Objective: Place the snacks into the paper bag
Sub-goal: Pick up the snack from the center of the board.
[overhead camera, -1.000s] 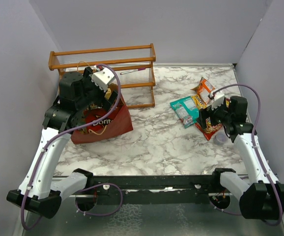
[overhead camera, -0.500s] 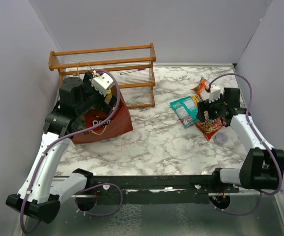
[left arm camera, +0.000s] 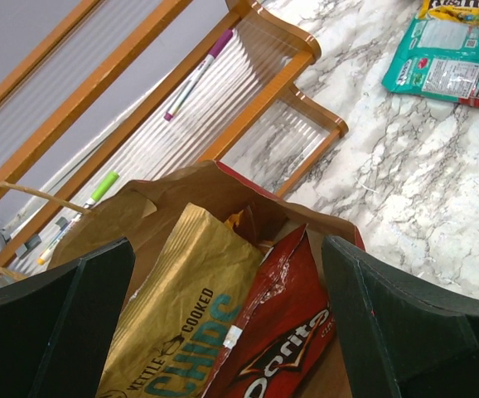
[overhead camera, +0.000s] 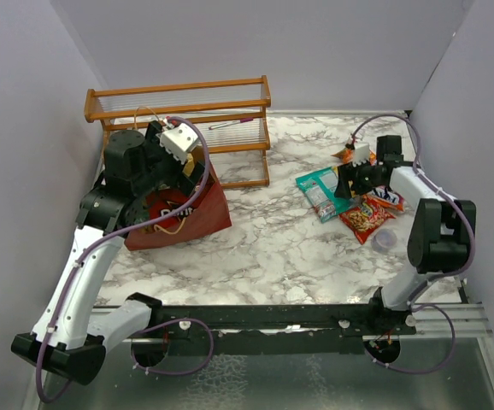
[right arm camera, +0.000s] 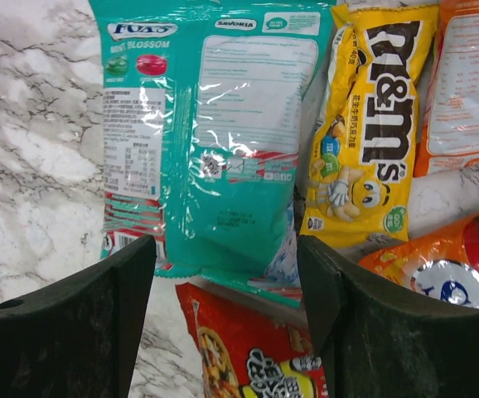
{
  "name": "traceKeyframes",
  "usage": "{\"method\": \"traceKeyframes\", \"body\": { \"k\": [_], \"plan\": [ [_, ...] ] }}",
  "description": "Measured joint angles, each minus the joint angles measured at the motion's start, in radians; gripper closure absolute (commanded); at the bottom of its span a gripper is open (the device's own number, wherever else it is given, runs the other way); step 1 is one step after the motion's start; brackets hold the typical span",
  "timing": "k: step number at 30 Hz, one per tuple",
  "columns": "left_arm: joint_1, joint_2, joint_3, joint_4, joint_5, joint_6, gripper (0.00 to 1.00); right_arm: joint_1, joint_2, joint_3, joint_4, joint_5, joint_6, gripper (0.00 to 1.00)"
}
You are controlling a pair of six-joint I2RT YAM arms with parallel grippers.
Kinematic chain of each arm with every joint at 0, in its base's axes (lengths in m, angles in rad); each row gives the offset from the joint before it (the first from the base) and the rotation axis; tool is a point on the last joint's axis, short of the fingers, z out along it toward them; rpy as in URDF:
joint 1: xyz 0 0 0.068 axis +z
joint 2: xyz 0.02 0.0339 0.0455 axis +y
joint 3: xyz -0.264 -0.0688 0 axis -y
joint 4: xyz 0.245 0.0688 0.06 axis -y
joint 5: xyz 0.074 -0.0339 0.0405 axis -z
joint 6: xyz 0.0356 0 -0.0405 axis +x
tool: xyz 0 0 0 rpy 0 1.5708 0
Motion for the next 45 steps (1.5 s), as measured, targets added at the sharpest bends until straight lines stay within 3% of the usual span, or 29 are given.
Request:
{"method": "traceKeyframes", "body": {
  "k": [9, 15, 32, 38, 45],
  "plan": [
    [0.000, 0.018, 0.015, 0.012, 0.001, -0.001, 0.01, 0.001, 0.182, 0.111, -0.025, -0.003, -0.015, 0.46],
    [0.000, 0.021, 0.016, 0.011, 0.002, 0.000, 0.01, 0.006, 0.203, 0.114, -0.034, -0.032, -0.024, 0.54],
    [0.000, 0.046, 0.134, 0.011, 0.034, -0.018, 0.01, 0.006, 0.217, 0.121, -0.072, -0.130, -0.046, 0.98],
    [0.000, 0.060, 0.134, 0.014, 0.077, -0.039, 0.03, 0.006, 0.145, 0.121, -0.122, -0.139, -0.051, 0.99],
    [0.000, 0.098, 0.145, 0.045, 0.179, -0.084, 0.07, 0.007, -0.071, 0.100, -0.143, -0.182, -0.085, 0.99]
  ]
}}
